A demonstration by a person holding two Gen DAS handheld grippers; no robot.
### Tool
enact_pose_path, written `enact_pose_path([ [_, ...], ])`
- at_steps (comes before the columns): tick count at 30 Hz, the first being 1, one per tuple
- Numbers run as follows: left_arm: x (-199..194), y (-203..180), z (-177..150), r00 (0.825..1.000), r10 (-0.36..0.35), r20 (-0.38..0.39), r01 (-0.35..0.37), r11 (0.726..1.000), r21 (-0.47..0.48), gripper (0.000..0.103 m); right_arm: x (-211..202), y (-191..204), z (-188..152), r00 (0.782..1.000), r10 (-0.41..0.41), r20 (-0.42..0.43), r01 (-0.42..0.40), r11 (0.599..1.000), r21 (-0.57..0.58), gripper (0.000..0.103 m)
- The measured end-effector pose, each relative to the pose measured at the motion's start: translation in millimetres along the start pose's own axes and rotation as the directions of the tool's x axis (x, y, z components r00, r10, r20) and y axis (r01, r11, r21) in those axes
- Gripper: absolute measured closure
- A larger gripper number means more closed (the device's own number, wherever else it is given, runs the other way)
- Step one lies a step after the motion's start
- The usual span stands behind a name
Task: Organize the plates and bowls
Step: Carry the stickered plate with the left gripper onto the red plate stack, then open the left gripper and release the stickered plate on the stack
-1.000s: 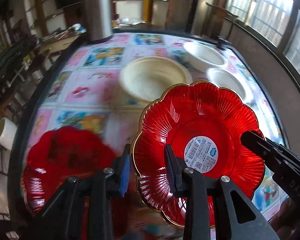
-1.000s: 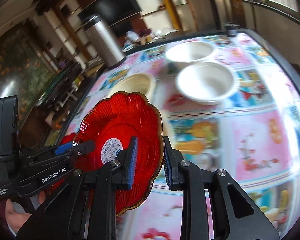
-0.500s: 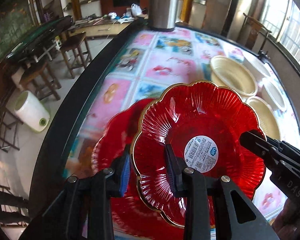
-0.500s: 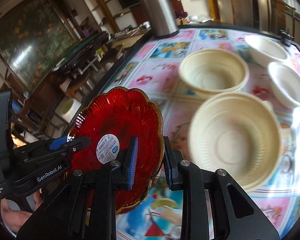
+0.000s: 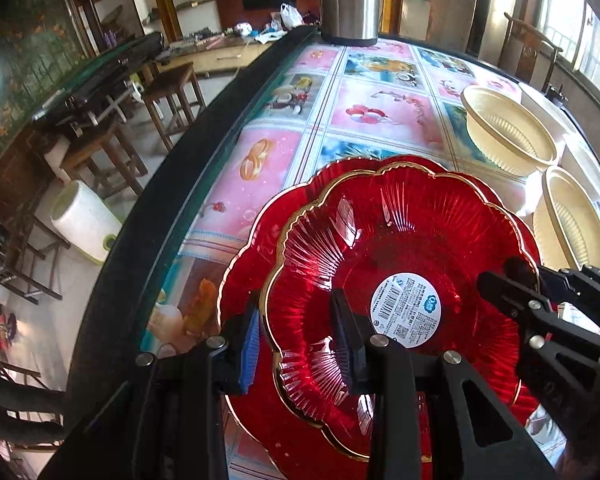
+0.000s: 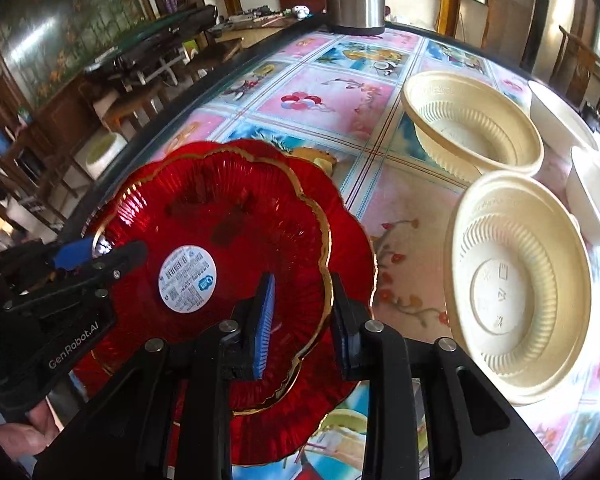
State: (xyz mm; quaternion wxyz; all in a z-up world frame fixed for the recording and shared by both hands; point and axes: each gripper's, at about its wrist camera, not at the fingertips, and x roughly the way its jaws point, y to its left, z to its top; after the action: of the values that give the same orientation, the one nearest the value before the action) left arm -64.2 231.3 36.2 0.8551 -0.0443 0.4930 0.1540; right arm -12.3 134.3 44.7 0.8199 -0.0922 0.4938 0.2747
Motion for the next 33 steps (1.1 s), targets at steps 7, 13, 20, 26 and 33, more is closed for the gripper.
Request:
enact_pose_path([
  [7,-2.6,1.0,-2.5,0.999,0.017,0.031,-0.017,1.0,0.001,0.068,2.5,6.6,1.6,0.999,-0.03,-0.018,0.029,0.998,-0.049,0.07],
  [13,-4.5,-8.9,-3.4,0.998,0.032,0.053,-0.034,0.999,0.038,0.044,-3.5,13.3,1.6,0.997,-0.077,-0.002,0.076,0.994,-0.084,0.069],
  [20,-16.3,-7.5,-2.0,0.993,0.048,0.107,-0.049,0.999,0.011,0.04,-19.3,7.5,-3.0,0.997,-0.058,0.058,0.061,0.997,-0.057,0.069],
  [26,-33.5,-13.2,1.4,0.982,0.052,0.183,-0.045,0.998,-0.039,0.024,-50.2,-7.5,-13.5,0.989,-0.029,0.144,0.028,1.0,0.013,0.069],
  [33,-42.9,-31.4,3.4,0.975,0.032,0.221,-0.019,0.998,-0.06,0.024,-70.9,-27.5,-28.5,0.981,-0.036,0.189,0.021,0.997,0.08,0.069],
])
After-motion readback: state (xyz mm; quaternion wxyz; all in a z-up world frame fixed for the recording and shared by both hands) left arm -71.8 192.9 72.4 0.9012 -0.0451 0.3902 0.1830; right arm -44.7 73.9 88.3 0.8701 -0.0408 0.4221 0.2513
